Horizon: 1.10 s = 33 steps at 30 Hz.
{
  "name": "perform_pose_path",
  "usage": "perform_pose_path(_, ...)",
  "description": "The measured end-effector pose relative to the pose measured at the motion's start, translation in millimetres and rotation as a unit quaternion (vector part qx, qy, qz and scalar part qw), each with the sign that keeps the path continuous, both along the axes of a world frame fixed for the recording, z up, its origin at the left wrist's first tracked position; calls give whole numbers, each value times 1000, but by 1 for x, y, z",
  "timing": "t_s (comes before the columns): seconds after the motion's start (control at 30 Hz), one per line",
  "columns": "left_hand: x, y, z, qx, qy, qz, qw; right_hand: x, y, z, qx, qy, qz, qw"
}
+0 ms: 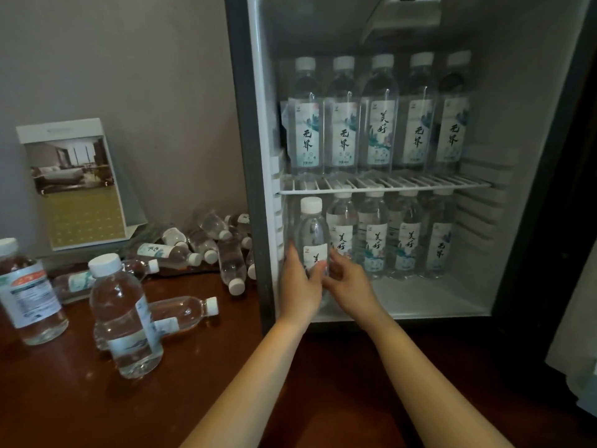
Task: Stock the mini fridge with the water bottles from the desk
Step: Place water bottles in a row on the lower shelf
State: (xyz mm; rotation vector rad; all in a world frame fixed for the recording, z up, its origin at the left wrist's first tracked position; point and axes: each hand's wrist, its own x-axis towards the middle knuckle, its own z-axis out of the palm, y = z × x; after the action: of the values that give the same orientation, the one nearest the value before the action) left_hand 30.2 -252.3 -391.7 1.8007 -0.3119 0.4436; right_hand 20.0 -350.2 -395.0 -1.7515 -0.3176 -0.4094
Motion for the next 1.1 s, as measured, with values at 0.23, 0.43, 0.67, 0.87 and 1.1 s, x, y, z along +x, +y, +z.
perform_pose_path(0.23, 9, -14, -3, 62, 8, 99, 993, 22, -2, -3, -93, -2, -164, 982)
perform_pose_path(0.43, 21, -23, -5, 29, 55, 106, 992, 32, 3, 0, -90, 0, -233, 968)
perform_pose_path(0.67, 37, -20, -13, 38, 108, 67, 991, 43, 6, 3, -101, 18, -273, 957)
perform_pose_path(0.87, 45, -18, -17, 35, 127, 49, 990, 42, 6, 3, -119, 20, -284, 951)
perform_pose_path(1.1, 9, -12, -25, 70, 97, 8, 993, 21, 0, 5, -90, 17, -274, 957)
